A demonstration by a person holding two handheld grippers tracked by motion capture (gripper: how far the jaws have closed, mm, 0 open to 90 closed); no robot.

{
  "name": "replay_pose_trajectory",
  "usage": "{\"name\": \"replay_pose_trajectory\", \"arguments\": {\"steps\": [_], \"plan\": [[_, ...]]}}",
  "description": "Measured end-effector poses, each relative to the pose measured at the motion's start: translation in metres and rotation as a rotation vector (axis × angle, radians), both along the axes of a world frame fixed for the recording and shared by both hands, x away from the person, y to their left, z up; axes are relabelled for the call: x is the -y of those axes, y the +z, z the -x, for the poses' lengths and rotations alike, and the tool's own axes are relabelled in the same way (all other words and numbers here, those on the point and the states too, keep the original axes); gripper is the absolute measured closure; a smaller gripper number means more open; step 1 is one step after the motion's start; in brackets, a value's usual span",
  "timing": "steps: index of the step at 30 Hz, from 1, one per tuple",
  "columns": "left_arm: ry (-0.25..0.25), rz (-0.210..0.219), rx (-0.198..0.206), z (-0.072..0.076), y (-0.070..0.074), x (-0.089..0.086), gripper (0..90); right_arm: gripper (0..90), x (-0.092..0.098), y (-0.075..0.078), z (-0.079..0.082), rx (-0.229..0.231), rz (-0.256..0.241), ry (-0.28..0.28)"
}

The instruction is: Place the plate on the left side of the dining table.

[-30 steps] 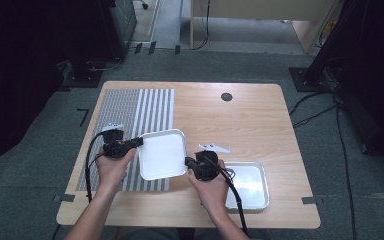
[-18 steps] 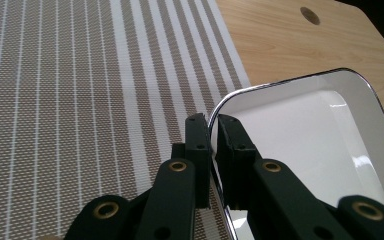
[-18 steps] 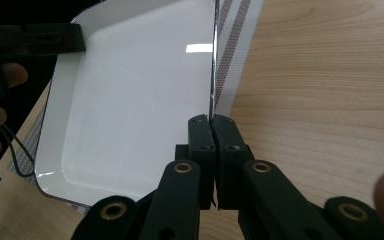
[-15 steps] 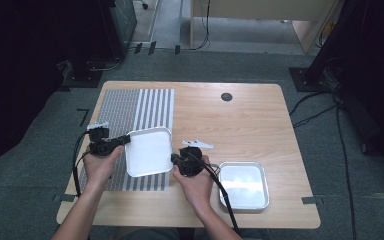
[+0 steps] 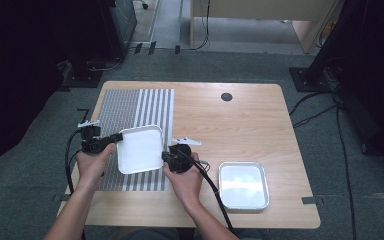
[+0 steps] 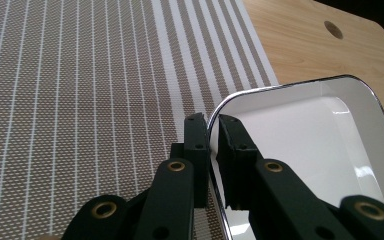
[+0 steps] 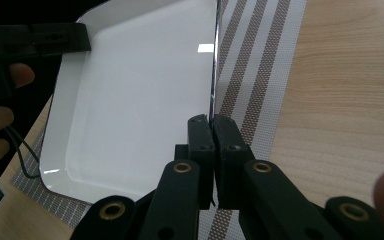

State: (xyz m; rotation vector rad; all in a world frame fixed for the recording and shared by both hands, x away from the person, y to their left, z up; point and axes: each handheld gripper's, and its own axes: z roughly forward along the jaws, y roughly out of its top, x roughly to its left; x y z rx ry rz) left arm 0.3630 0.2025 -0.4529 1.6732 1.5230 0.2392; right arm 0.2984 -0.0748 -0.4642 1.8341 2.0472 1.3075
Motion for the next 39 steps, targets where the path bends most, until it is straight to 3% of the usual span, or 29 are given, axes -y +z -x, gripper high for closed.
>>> {"name": "replay_pose_trajectory", "arguments": {"steps": [9,19,28,37,39], "plan": [[0.017,-0.014,-0.004,-0.012,-0.001,-0.008,83.2,88.9,-0.014,-0.006,-0.011,-0.004,-0.005,-0.01],[0.045,-0.022,-0.024,-0.035,-0.005,-0.018,81.5,88.5,-0.03,-0.007,-0.026,-0.021,-0.012,-0.024],[0.06,-0.056,-0.049,-0.054,-0.014,-0.021,80.7,88.5,-0.042,-0.02,-0.044,-0.045,-0.005,-0.042],[0.072,-0.062,-0.064,-0.072,-0.019,-0.021,79.8,88.8,-0.049,-0.033,-0.059,-0.064,0.003,-0.068],[0.077,-0.038,-0.063,-0.079,-0.022,-0.021,79.7,88.8,-0.049,-0.034,-0.062,-0.069,-0.004,-0.075]]}}
